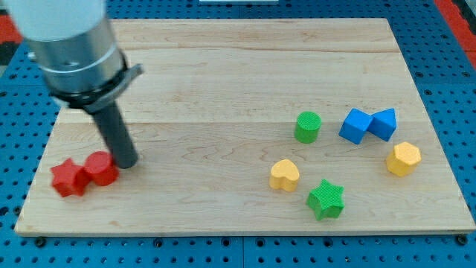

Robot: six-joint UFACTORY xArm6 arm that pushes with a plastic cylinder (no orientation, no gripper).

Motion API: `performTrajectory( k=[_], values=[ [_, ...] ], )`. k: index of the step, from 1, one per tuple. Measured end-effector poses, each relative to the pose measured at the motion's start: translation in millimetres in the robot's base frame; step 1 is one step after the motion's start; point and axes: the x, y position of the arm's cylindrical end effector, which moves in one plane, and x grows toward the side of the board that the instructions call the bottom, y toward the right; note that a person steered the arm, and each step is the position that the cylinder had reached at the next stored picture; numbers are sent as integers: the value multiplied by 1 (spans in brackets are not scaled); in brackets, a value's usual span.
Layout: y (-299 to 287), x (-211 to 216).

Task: Push the heart to the top right of the green star

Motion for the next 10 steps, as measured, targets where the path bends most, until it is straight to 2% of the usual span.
performTrajectory(
  k=[1, 3, 4, 5, 6, 8, 10],
  values=[
    [-30, 0],
    [-30, 0],
    [25, 8],
    [72, 43],
    [154, 37],
    [254, 8],
    [354, 3]
  ],
)
